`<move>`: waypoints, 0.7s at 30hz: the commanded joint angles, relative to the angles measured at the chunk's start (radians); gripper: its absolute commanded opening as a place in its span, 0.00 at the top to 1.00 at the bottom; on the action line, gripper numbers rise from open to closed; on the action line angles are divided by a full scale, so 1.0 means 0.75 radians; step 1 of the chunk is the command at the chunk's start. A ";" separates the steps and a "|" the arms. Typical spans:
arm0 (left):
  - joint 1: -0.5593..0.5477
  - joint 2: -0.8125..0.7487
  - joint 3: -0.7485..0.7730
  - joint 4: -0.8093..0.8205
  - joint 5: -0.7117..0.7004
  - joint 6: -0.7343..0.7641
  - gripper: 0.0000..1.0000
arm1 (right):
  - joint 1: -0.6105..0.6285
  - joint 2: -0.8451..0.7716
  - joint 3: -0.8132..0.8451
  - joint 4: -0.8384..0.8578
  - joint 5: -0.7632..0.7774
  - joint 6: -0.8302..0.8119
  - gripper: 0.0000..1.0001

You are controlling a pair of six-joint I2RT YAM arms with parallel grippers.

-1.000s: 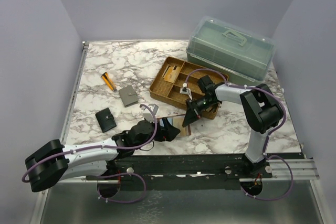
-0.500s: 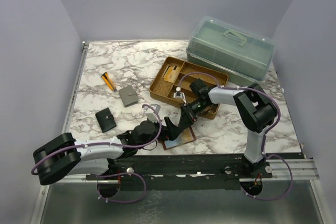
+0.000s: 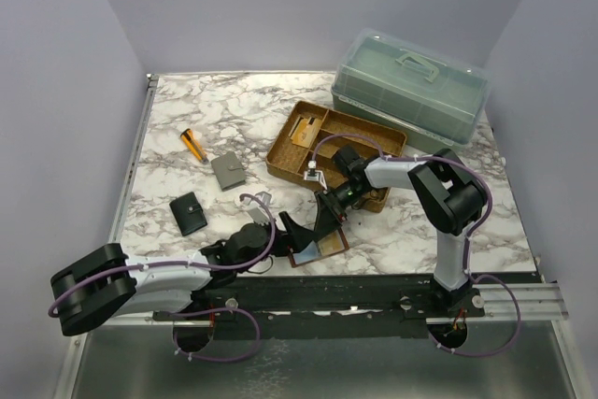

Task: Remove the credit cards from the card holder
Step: Place the card holder at the center of the board, then pick up the card holder from the corner of the board.

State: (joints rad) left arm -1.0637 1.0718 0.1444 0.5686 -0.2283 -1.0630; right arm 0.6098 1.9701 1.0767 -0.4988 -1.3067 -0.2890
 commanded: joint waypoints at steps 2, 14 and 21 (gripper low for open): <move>0.001 -0.053 -0.047 -0.007 -0.105 -0.093 0.21 | 0.030 -0.001 0.028 -0.036 -0.062 -0.046 0.50; 0.001 0.029 -0.044 -0.012 -0.167 -0.227 0.35 | 0.034 -0.018 0.049 -0.051 0.084 -0.054 0.56; 0.002 0.022 -0.044 -0.095 -0.197 -0.250 0.63 | 0.023 -0.044 0.051 -0.051 0.148 -0.050 0.59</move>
State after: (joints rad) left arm -1.0634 1.0863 0.1211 0.5625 -0.3210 -1.2217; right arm 0.6254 1.9690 1.0927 -0.5186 -1.2385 -0.3149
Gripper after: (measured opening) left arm 0.457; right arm 0.423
